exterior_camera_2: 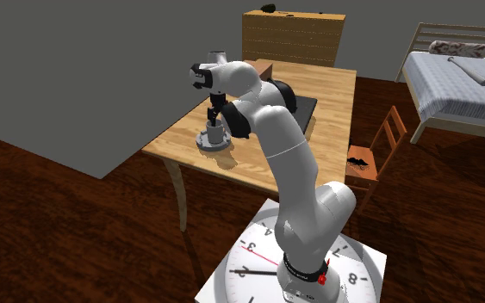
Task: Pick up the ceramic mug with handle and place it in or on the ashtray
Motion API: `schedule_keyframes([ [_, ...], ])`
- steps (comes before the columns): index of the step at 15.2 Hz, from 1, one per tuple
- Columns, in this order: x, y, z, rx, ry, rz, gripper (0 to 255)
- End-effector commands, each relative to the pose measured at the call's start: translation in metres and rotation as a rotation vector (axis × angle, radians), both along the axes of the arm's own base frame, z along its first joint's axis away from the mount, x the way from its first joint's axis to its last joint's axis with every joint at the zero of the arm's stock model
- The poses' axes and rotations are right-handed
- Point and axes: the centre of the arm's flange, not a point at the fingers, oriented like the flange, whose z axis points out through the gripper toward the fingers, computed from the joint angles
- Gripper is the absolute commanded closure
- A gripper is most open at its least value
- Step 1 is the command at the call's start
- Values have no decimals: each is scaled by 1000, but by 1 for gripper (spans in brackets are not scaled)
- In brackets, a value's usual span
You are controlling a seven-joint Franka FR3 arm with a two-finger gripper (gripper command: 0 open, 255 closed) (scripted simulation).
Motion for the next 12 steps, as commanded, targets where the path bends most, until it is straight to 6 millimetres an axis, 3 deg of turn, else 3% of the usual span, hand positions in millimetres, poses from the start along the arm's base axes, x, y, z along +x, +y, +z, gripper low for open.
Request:
schedule_keyframes([
  [1, 0, 0, 0, 0, 0, 0, 0],
  [2, 0, 0, 0, 0, 0, 0, 0],
  [6, 0, -3, 50, 0, 0, 0, 0],
  [12, 0, -3, 50, 0, 0, 0, 0],
])
